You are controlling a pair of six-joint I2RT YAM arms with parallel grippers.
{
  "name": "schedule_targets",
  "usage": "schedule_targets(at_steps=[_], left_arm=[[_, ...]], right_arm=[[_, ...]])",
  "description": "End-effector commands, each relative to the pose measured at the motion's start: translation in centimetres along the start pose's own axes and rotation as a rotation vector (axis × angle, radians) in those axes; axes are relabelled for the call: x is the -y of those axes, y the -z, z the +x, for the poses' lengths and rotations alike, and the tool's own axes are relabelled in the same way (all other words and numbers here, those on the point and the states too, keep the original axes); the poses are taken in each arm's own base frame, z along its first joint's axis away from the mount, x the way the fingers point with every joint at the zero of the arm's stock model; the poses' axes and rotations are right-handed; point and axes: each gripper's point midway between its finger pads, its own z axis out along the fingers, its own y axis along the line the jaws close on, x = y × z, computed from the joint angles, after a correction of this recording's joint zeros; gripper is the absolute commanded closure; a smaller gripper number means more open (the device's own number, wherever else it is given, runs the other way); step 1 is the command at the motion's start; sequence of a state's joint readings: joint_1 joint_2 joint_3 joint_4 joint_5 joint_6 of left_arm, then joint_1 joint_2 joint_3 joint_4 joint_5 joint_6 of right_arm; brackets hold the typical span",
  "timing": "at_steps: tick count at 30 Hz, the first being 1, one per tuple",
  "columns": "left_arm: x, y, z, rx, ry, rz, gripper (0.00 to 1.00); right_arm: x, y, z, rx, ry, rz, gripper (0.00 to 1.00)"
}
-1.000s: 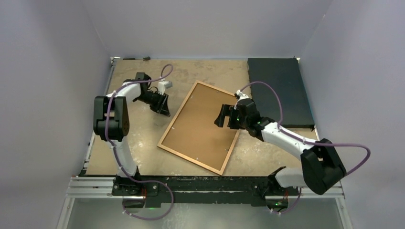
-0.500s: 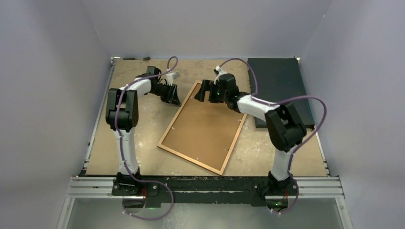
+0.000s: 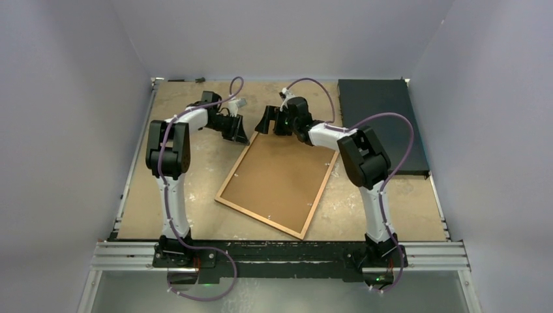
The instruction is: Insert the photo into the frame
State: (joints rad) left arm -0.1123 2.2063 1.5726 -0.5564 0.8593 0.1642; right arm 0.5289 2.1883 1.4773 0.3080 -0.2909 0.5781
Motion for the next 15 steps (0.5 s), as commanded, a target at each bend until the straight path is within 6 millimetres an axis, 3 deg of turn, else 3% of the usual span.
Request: schedule_targets(at_steps=[1,7,15], left_arm=[[-0.6,-1.1,0.3,-0.004,-0.008,0.007,0.79],[-0.9,-1.2,0.9,-0.017,-0.009,-0.002,0.80],[-1.1,-1.2,1.5,-0.030,-0.012,-0.014,0.81]], right_arm=[[-1.7,-0.5,-2.2,0.058,0.004,-0.071,0.06],[-2.0,-1.4,-1.9,0.049,-0.027,-0.105,0.07],[-2.8,-1.9,0.0,0.010,-0.075,-0.155,0.08]])
